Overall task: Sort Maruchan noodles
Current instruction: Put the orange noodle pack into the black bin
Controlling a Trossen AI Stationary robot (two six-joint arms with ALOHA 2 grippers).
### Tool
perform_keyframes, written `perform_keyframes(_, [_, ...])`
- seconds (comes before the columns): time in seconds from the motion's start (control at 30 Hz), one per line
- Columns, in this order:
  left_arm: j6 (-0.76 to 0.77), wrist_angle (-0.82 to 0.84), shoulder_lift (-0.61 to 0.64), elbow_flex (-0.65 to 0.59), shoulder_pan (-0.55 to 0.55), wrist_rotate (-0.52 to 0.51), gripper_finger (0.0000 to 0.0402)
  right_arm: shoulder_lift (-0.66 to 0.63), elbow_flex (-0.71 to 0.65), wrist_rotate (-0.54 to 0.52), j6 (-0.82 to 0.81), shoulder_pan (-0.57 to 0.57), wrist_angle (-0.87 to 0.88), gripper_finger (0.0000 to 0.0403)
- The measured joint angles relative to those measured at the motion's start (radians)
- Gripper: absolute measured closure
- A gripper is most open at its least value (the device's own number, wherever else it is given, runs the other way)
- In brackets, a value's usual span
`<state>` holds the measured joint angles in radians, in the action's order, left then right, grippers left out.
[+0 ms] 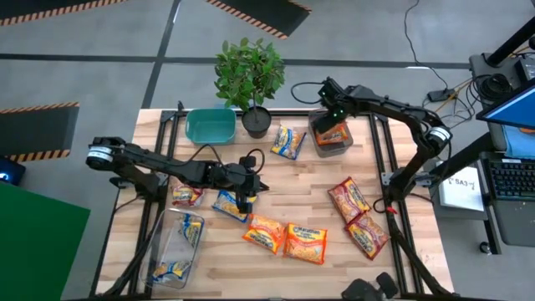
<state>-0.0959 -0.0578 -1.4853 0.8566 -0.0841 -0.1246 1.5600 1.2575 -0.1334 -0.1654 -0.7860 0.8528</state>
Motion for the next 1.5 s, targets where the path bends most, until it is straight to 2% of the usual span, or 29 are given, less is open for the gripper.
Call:
perform_keyframes(0.17, [0.000, 0.003, 0.000, -0.001, 0.000, 0.000, 0.0400, -0.001, 0.049, -0.100, 0.026, 0.000, 0.081, 0.0257])
perform_keyframes(0.33, [0.000, 0.007, 0.000, -0.002, 0.000, 0.000, 0.0400, -0.002, 0.111, -0.128, 0.025, 0.000, 0.118, 0.0248])
perform_keyframes(0.47, [0.000, 0.009, 0.000, -0.002, 0.000, 0.000, 0.0400, -0.002, 0.154, -0.153, 0.033, 0.000, 0.138, 0.0271])
perform_keyframes(0.77, [0.000, 0.016, 0.000, -0.002, 0.000, 0.000, 0.0400, -0.003, 0.099, -0.152, 0.049, 0.035, 0.135, 0.0386])
perform_keyframes(0.93, [0.000, 0.016, 0.000, -0.003, 0.000, 0.000, 0.0400, -0.003, 0.040, -0.147, 0.034, 0.074, 0.071, 0.0390])
perform_keyframes(1.13, [0.000, 0.015, 0.000, -0.003, 0.000, 0.000, 0.0400, -0.003, -0.053, -0.053, 0.020, 0.131, -0.097, 0.0390])
perform_keyframes(1.5, [0.001, 0.015, 0.000, -0.003, 0.000, 0.000, 0.0400, -0.004, -0.210, -0.059, -0.019, 0.151, -0.349, 0.0390])
